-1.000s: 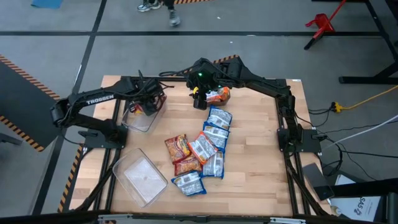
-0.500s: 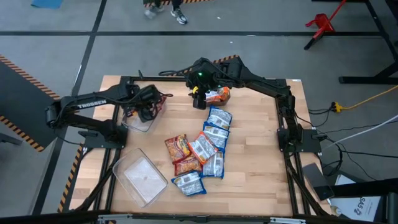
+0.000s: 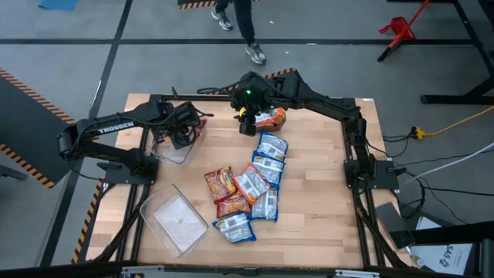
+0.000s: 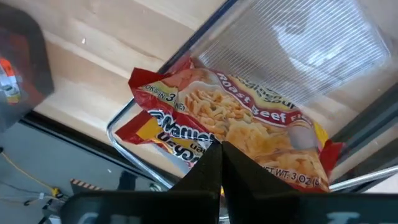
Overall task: Sort Maruchan noodles
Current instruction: Put the top red noodle pack into the top transparent bin
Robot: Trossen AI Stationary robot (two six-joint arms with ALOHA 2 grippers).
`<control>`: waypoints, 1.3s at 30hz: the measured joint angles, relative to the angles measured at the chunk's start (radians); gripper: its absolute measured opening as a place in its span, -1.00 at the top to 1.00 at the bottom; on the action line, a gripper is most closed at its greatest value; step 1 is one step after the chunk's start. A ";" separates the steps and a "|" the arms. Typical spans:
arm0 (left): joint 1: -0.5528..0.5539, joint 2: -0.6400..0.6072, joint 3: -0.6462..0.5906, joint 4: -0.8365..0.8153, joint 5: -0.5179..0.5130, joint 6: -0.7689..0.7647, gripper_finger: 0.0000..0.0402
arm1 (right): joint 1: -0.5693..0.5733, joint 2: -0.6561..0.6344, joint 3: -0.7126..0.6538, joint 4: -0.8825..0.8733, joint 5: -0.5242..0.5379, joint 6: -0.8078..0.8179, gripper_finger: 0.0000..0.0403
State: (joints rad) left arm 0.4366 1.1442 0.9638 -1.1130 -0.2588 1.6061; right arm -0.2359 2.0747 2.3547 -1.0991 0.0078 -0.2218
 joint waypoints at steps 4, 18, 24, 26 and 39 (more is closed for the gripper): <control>0.018 0.006 0.000 0.069 0.026 0.009 1.00 | 0.000 0.000 0.000 -0.001 0.000 0.000 0.16; 0.124 0.133 0.000 0.139 0.025 0.028 1.00 | 0.000 0.000 0.000 -0.003 0.000 0.000 0.16; 0.173 0.155 0.000 0.164 0.041 0.027 1.00 | 0.000 0.000 0.000 -0.006 0.000 0.000 0.16; 0.181 0.158 0.000 0.181 0.056 0.026 1.00 | 0.000 0.000 0.000 -0.010 0.000 0.000 0.16; 0.187 0.158 0.000 0.308 0.146 -0.143 0.75 | 0.000 0.000 0.000 -0.014 -0.070 0.000 0.16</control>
State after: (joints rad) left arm 0.6235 1.3022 0.9638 -0.8049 -0.1129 1.4630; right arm -0.2359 2.0750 2.3547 -1.1133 -0.0627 -0.2222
